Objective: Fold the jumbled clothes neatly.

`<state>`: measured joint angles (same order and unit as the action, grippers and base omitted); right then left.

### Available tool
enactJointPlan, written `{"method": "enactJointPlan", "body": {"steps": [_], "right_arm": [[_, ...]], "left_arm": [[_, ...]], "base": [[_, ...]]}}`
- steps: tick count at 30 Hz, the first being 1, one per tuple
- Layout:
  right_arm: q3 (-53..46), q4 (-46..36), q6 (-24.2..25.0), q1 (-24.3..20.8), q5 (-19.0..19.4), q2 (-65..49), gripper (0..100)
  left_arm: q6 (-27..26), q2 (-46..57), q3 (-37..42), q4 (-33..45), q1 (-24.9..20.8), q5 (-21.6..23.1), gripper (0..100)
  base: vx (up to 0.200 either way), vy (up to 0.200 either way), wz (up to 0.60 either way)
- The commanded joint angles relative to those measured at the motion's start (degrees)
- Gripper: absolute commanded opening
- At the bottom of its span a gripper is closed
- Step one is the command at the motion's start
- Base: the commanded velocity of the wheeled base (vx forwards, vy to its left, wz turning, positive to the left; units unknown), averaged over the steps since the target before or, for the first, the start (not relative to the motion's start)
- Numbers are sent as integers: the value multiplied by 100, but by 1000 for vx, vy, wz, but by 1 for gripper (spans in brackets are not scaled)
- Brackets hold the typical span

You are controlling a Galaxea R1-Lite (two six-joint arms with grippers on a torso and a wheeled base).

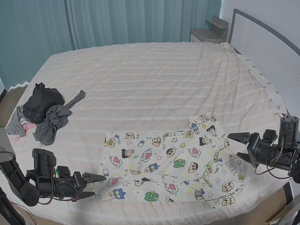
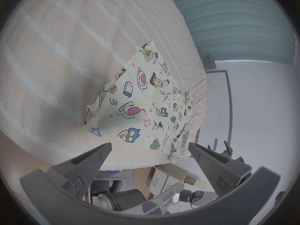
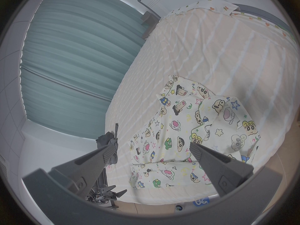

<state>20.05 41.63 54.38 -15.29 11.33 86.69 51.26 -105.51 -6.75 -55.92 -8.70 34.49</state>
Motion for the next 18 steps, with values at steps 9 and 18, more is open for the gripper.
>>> {"method": "enactJointPlan", "body": {"steps": [9,18], "right_arm": [[-19,3,-42,-1,1,24,100],[-37,3,-42,-1,10,24,100]], "left_arm": [[-37,-13,7,2,0,14,100],[-37,-13,7,2,0,5,100]], "base": [[133,0,0],[67,0,0]]}}
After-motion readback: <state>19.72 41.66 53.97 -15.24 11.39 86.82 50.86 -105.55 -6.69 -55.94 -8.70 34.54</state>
